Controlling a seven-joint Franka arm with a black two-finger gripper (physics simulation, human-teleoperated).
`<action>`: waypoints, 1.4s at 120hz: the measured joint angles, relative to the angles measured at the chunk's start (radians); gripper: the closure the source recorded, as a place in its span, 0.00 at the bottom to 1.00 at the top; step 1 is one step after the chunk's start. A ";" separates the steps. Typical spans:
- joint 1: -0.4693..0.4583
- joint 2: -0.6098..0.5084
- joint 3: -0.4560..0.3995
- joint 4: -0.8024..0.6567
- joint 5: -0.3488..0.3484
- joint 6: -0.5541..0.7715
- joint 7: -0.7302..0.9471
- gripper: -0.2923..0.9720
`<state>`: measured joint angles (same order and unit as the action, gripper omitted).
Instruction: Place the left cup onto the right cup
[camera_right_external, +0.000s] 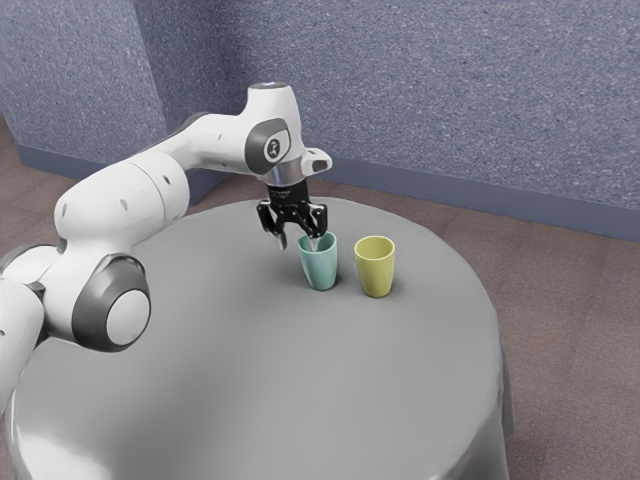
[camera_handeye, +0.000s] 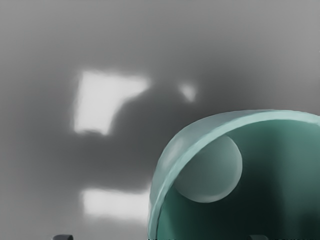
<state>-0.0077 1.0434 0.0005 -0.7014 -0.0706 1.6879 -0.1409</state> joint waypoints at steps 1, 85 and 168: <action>0.000 0.000 0.000 0.000 0.000 0.000 0.000 0.44; -0.002 0.000 -0.007 0.000 0.006 0.008 0.002 0.54; -0.005 0.006 -0.013 0.005 0.006 0.017 0.004 0.61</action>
<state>-0.0123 1.0494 -0.0124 -0.6966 -0.0645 1.7046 -0.1367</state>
